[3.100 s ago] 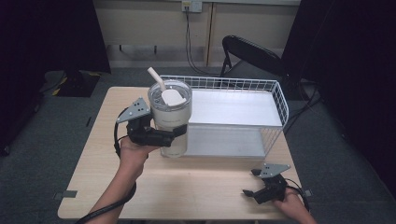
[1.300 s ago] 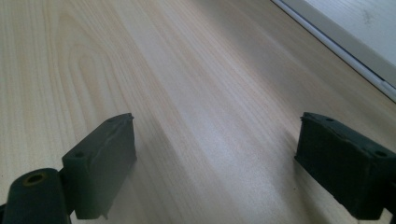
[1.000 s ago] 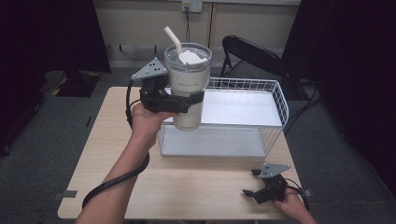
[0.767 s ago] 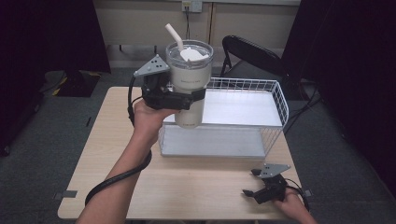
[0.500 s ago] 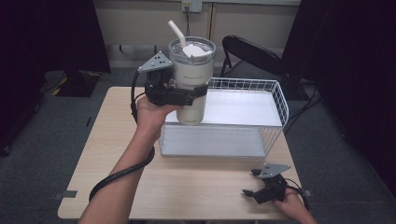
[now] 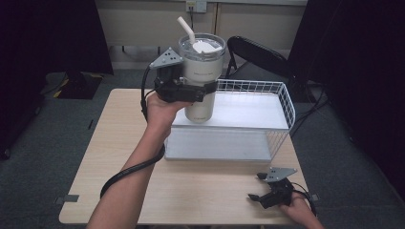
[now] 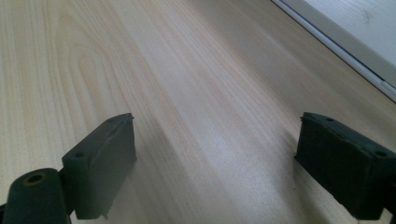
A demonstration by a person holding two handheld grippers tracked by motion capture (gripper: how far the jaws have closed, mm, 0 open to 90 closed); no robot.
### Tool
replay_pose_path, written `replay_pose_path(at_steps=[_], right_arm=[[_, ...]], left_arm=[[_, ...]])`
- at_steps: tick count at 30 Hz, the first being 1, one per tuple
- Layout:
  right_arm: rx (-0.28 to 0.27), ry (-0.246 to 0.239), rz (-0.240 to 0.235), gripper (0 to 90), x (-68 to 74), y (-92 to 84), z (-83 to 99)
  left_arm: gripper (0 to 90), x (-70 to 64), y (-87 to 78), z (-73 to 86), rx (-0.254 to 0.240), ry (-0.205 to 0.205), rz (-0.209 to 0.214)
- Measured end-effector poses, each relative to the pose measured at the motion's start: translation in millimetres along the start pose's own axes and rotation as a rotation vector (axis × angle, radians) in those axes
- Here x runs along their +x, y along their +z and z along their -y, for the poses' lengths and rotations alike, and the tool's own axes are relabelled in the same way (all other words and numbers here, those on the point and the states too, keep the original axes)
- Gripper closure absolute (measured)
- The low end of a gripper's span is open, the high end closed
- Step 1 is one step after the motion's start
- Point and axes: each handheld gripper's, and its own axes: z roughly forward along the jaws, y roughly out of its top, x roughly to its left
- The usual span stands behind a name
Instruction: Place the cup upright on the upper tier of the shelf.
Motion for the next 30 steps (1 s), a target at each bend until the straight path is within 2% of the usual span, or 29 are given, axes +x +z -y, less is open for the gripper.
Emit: replay_pose_path(at_steps=[18, 30], right_arm=[[0.0, 0.0, 0.0, 11.2, 0.0, 0.0, 0.0], [0.0, 0.0, 0.0, 11.2, 0.0, 0.0, 0.0]], left_arm=[[8.9, 8.7, 21.0, -0.7, 0.01, 0.016, -0.037], [8.9, 14.4, 29.7, 2.3, 0.012, 0.012, -0.065]])
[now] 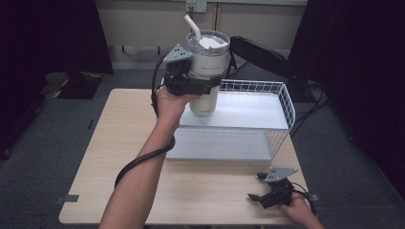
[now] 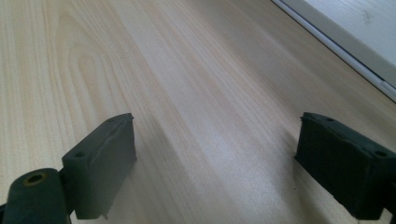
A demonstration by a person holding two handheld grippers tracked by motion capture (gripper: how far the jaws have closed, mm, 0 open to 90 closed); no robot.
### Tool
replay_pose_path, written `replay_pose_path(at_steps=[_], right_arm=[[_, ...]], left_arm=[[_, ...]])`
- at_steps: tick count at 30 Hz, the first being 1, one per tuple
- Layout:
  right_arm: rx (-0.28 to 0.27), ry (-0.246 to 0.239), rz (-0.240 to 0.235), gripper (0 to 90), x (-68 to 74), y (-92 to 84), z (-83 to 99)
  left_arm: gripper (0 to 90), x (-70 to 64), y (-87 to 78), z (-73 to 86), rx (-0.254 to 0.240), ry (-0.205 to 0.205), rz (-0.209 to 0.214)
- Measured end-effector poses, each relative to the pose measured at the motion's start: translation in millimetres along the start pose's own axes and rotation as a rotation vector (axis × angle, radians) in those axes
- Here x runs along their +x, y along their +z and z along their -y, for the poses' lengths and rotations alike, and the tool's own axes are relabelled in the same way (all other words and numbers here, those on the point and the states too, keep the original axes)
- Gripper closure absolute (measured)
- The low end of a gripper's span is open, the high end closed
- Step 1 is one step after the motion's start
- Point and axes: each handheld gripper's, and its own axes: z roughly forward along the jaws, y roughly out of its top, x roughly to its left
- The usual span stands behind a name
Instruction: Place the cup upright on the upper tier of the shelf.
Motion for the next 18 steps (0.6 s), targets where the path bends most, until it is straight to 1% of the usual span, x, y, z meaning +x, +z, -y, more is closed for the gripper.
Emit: replay_pose_path(at_steps=[1, 4, 12, 16, 18], right_arm=[[0.0, 0.0, 0.0, 11.2, 0.0, 0.0, 0.0], [0.0, 0.0, 0.0, 11.2, 0.0, 0.0, 0.0], [0.0, 0.0, 0.0, 11.2, 0.0, 0.0, 0.0], [0.0, -0.001, 0.0, 11.2, 0.0, 0.0, 0.0], [0.0, -0.001, 0.001, 11.2, 0.0, 0.0, 0.0]], left_arm=[[8.9, 0.1, 1.0, 0.7, -0.004, -0.01, 0.001], [8.8, 1.1, 2.4, 1.6, -0.003, -0.009, -0.006], [8.8, 1.2, 7.0, 2.0, 0.0, -0.001, -0.015], [8.8, 2.6, 9.9, 3.4, -0.012, 0.005, -0.016], [8.9, 3.4, 11.0, 3.7, -0.009, 0.003, -0.016]])
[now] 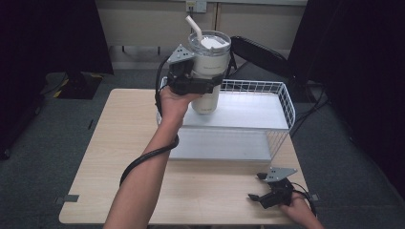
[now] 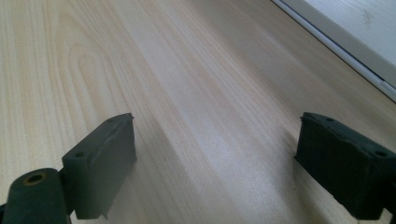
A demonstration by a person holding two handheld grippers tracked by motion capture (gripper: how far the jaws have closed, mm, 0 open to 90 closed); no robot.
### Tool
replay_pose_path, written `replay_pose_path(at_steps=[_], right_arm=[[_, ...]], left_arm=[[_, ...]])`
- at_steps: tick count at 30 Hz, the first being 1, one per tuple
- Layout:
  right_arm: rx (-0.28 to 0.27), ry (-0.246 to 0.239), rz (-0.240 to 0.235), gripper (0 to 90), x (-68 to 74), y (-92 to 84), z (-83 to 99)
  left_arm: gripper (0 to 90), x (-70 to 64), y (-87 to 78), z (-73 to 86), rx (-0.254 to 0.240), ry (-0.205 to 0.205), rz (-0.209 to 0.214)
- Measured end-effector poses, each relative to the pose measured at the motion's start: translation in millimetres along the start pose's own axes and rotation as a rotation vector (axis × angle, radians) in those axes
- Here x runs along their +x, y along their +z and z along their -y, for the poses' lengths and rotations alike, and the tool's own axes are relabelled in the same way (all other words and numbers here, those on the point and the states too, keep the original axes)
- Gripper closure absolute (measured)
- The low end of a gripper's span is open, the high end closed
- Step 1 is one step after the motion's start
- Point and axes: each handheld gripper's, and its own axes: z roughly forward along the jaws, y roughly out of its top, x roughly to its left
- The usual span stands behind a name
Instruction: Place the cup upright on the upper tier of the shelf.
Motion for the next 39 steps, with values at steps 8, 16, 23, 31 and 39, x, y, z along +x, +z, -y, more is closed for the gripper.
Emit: replay_pose_path(at_steps=[8, 16, 23, 31, 39], right_arm=[[-0.001, -0.001, 0.0, 11.2, 0.0, 0.0, 0.1], [0.0, -0.002, 0.0, 11.2, 0.1, -0.1, 0.1], [0.0, -0.002, 0.0, 11.2, 0.1, -0.2, 0.2], [0.0, -0.001, -0.001, 11.2, 0.2, -0.2, 0.3], [0.0, -0.001, -0.001, 11.2, 0.3, -0.3, 0.2]], left_arm=[[8.8, 1.7, 4.7, 1.7, 0.0, 0.003, -0.017], [8.8, 1.4, 12.6, 4.4, 0.006, 0.012, -0.031], [8.8, -0.4, 19.7, 8.8, -0.002, 0.018, -0.039], [8.8, 1.5, 24.3, 14.0, -0.001, 0.004, -0.047], [8.7, 4.4, 26.0, 20.5, 0.013, 0.006, -0.058]])
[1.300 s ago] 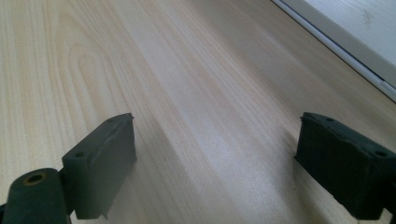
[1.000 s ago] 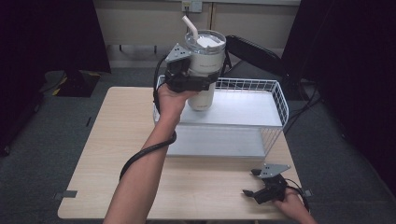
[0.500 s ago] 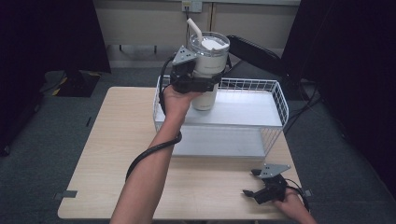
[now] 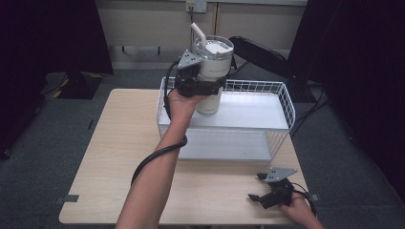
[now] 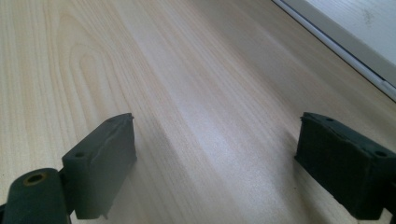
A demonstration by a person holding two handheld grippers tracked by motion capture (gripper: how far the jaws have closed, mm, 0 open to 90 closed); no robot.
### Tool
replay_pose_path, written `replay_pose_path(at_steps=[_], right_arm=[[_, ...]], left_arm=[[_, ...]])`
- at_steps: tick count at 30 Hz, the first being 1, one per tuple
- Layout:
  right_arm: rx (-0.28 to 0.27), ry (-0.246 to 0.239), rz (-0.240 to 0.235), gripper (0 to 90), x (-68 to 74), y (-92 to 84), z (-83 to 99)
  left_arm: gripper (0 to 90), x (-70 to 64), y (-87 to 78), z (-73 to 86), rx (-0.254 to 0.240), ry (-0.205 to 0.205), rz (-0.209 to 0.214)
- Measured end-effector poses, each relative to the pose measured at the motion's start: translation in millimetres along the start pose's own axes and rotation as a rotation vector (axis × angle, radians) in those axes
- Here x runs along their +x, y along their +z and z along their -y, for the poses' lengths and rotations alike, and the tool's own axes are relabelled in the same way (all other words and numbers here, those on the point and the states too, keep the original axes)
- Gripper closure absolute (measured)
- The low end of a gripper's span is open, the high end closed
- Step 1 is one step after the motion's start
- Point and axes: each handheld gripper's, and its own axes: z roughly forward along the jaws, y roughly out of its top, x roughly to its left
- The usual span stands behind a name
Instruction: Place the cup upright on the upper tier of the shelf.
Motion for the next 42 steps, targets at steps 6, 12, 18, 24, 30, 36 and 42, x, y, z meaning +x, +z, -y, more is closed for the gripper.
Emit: replay_pose_path(at_steps=[6, 12, 18, 24, 30, 36, 42], right_arm=[[0.0, 0.0, 0.0, 11.2, 0.0, 0.0, 0.0], [0.0, 0.0, 0.0, 11.2, 0.0, 0.0, 0.0], [0.0, 0.0, 0.0, 11.2, 0.0, 0.0, 0.0], [0.0, 0.0, 0.0, 11.2, 0.0, 0.0, 0.0], [0.0, 0.0, 0.0, 11.2, 0.0, 0.0, 0.1], [0.0, 0.0, 0.0, 11.2, 0.0, 0.0, 0.0], [0.0, 0.0, 0.0, 11.2, 0.0, 0.0, 0.1]], left_arm=[[8.7, 2.2, -0.4, 3.8, -0.01, 0.0, 0.0], [8.7, 2.9, -2.6, 6.4, -0.02, 0.008, 0.005], [8.5, 2.0, -7.6, 10.5, -0.038, 0.014, 0.009], [8.3, 1.6, -6.8, 12.4, -0.043, 0.02, 0.0], [8.9, 2.7, -8.2, 14.9, 0.003, 0.038, 0.001], [7.8, 4.1, -9.9, 16.4, 0.045, -0.003, 0.005], [8.9, 0.4, -12.9, 20.2, 0.087, 0.062, -0.02]])
